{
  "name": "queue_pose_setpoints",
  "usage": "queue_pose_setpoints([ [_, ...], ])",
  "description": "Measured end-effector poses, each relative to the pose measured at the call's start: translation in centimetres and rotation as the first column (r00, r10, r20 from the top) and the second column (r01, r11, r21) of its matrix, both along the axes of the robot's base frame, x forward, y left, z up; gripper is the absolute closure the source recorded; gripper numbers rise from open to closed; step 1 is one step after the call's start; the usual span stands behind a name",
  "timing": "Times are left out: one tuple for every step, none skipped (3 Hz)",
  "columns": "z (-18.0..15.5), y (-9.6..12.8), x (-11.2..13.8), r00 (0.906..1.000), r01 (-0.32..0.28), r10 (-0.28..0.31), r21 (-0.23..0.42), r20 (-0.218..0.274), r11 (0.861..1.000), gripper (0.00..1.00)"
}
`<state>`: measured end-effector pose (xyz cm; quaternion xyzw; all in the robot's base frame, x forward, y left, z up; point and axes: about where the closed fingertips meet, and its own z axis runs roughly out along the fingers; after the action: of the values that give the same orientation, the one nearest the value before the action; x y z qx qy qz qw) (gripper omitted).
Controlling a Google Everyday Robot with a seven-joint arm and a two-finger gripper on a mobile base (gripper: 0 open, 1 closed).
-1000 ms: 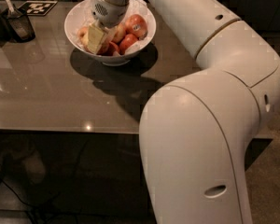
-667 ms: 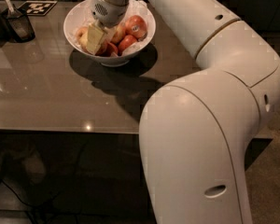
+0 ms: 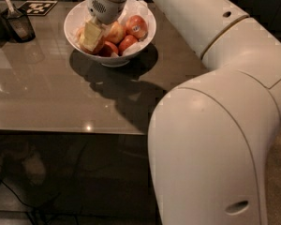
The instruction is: Pick apple from white bowl
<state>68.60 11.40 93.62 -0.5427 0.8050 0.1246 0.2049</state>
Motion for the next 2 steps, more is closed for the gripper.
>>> queue_pose_setpoints([
  [2.6, 0.5, -0.5, 0.9968, -0.035, 0.033, 0.023, 0.073, 0.999, 1.00],
  [4.2, 0.7, -0.6, 0.9927, -0.050, 0.046, 0.034, 0.112, 0.998, 1.00],
])
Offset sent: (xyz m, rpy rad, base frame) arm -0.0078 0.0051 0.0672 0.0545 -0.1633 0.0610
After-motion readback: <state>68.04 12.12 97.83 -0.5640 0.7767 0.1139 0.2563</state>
